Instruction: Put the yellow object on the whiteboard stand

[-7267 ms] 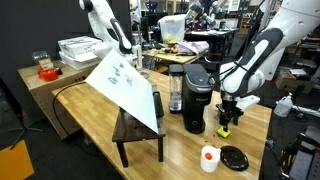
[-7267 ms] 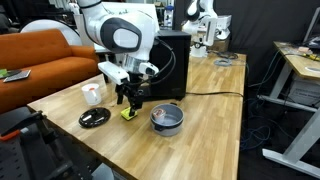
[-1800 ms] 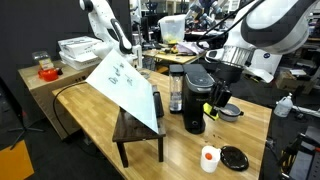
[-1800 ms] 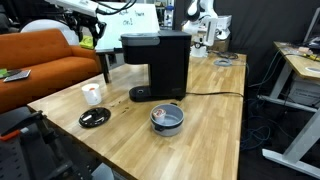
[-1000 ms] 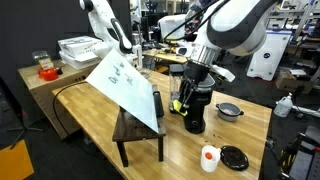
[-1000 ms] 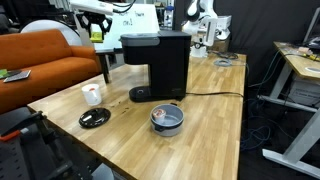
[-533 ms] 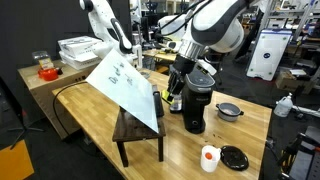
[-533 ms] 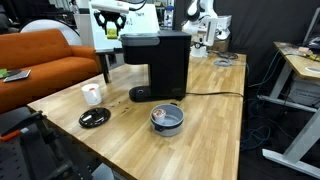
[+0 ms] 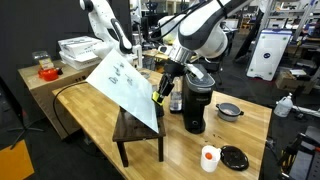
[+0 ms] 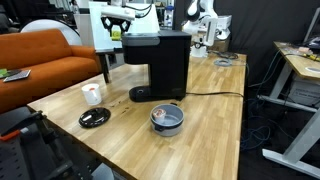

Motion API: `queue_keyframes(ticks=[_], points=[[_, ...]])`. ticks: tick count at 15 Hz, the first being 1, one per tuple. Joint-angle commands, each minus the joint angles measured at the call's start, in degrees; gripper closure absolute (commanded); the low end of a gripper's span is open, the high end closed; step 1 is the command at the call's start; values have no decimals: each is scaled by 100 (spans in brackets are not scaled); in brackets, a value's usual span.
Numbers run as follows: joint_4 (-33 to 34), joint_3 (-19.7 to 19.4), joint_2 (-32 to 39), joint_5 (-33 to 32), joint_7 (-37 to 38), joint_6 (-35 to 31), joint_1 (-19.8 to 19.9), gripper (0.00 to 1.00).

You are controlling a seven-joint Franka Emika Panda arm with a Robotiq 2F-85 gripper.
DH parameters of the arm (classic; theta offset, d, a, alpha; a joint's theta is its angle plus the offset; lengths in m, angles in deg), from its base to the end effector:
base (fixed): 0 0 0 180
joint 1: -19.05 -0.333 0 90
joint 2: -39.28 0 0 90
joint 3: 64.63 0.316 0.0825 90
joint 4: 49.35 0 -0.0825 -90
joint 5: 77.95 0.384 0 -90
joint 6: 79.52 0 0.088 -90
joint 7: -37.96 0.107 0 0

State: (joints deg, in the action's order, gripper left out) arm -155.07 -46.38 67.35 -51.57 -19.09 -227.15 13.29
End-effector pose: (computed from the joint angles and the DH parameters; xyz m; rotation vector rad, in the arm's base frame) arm 0.6189 0.2475 0.2961 -2.4152 -1.3154 -0.4947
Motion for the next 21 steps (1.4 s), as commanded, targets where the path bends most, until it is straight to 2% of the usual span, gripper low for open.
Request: queue_keyframes(ticks=[1,5,10,15,21], points=[[321,314,291,-13,-335,44,315,72],[393,404,486,-46,-640,78,501,72],[382,369,741,-379,-970,159,514,72],[481,405,788,-639,-971,175,484,72],[469,466,802,-666,-996,203,525,72]])
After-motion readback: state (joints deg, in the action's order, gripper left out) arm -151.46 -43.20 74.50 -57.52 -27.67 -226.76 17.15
